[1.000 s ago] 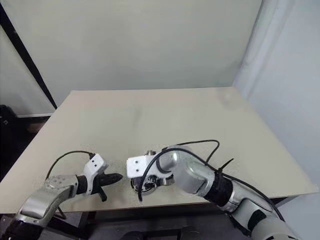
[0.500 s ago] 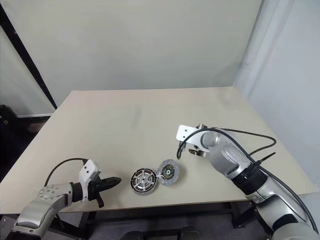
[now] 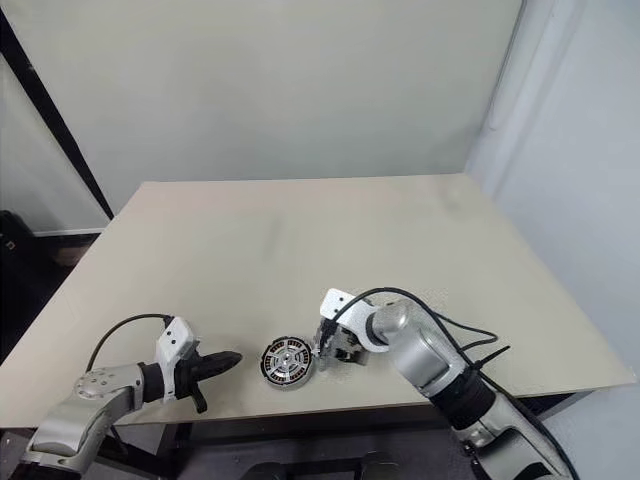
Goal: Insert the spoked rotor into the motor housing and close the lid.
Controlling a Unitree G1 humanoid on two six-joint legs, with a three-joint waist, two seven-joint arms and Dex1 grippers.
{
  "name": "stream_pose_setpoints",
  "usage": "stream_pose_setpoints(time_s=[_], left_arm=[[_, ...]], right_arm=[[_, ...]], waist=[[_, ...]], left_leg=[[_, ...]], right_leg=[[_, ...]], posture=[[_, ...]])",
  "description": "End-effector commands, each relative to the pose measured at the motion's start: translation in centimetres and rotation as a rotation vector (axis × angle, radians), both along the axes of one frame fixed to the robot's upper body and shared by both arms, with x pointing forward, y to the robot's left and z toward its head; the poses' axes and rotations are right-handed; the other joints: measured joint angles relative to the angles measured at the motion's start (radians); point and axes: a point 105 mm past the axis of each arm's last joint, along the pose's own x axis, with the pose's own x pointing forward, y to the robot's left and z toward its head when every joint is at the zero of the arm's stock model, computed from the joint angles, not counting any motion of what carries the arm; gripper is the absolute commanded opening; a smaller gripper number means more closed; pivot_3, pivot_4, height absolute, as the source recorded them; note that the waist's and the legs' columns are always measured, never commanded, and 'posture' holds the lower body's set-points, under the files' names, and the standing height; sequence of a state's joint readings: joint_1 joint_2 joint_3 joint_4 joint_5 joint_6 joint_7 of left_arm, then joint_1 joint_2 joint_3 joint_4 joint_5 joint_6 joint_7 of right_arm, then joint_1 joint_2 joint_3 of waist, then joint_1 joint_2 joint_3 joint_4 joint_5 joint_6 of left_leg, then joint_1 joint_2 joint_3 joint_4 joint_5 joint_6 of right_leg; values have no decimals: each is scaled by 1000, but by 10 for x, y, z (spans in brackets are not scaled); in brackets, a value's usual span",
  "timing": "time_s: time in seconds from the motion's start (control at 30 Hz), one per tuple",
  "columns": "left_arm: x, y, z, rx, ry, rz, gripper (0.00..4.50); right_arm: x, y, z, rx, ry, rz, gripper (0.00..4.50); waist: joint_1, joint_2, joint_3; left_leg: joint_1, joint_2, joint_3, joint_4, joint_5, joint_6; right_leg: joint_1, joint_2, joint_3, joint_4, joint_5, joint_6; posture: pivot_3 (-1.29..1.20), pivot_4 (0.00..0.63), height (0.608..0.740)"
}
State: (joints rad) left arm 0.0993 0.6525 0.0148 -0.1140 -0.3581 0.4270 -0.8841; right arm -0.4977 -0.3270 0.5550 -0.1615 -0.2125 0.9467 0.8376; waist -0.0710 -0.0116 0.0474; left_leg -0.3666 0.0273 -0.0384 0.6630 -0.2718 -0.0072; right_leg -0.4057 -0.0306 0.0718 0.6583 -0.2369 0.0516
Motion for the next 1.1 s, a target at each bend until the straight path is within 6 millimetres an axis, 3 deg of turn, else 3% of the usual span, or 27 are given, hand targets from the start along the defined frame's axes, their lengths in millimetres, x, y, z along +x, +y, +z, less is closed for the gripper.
stream_pose_setpoints(time_s=[0.03, 0.17, 0.33, 0.73, 0.93, 1.1], left_arm=[[5, -1, 15, 9, -54, -15, 0], [6, -2, 17, 13, -56, -18, 0], [5, -3, 20, 17, -61, -19, 0], [1, -1, 20, -17, -72, -22, 0], [-3, 0, 16, -46, -63, -8, 0], [-4, 3, 15, -47, -60, 1, 0]], right_arm=[[-1, 23, 15, 98, -32, 5, 4483], [-5, 38, 8, 104, -25, 26, 4483], [-7, 42, 2, 106, -18, 34, 4483], [-19, 42, 26, 331, 80, 165, 4483], [-28, 50, 15, 368, 116, 194, 4483], [-25, 55, 8, 383, 105, 171, 4483]], waist=[[0, 0, 0], [0, 0, 0], [0, 0, 0], [0, 0, 0], [-1, 0, 0], [0, 0, 0]], left_leg=[[0, 0, 0, 0, 0, 0], [0, 0, 0, -1, 0, 0], [0, 0, 0, 0, 0, 0], [0, 0, 0, -1, 0, 0], [0, 0, 0, -1, 0, 0], [0, 0, 0, -1, 0, 0]], right_leg=[[0, 0, 0, 0, 0, 0], [0, 0, 0, 0, 0, 0], [0, 0, 0, 0, 0, 0], [0, 0, 0, -1, 0, 0], [0, 0, 0, 0, 0, 0], [0, 0, 0, 0, -1, -1]], posture=[[0, 0, 740], [0, 0, 740], [0, 0, 740], [0, 0, 740], [0, 0, 740], [0, 0, 740]])
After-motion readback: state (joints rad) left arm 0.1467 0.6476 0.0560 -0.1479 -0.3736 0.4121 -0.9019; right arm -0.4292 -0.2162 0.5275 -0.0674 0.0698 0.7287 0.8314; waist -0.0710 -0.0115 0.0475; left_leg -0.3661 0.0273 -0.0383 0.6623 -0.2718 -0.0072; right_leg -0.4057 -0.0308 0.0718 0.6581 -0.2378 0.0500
